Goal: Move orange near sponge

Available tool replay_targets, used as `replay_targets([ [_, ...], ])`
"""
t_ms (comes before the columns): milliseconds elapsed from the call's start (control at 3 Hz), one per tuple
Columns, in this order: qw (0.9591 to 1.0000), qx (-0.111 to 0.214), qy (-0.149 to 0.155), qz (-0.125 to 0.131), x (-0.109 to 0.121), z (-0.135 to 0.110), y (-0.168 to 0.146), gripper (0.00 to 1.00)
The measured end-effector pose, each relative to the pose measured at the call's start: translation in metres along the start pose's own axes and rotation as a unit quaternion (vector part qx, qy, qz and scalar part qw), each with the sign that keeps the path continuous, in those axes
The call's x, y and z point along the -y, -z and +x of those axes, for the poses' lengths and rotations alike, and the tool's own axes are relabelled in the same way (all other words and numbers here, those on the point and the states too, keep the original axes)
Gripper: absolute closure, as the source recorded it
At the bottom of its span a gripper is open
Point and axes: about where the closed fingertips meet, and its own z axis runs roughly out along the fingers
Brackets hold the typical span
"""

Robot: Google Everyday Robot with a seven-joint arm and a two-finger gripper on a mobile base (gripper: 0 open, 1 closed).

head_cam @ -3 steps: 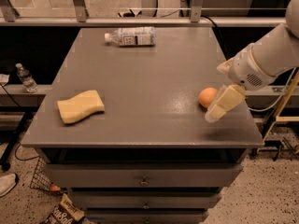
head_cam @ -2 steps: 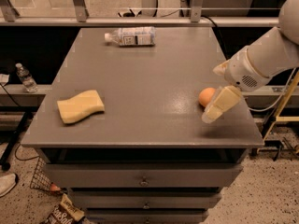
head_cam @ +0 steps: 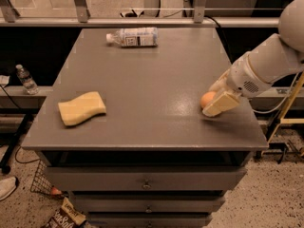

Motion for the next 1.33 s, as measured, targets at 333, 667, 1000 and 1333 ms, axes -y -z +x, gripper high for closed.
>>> replay_targets([
  [333,0.9999,0.005,0.006,-0.014,-0.004,-0.003,-0.009,0.65],
  [667,0.9995,0.021,0.019,-0.016,-0.005,-0.013,-0.004,0.87],
  [1000,0.9962,0.067,0.056,0.001,-0.006,-0.040,0.026,1.00],
  [1333,0.9962,0.067,0.056,0.001,-0.006,-0.040,0.026,1.00],
])
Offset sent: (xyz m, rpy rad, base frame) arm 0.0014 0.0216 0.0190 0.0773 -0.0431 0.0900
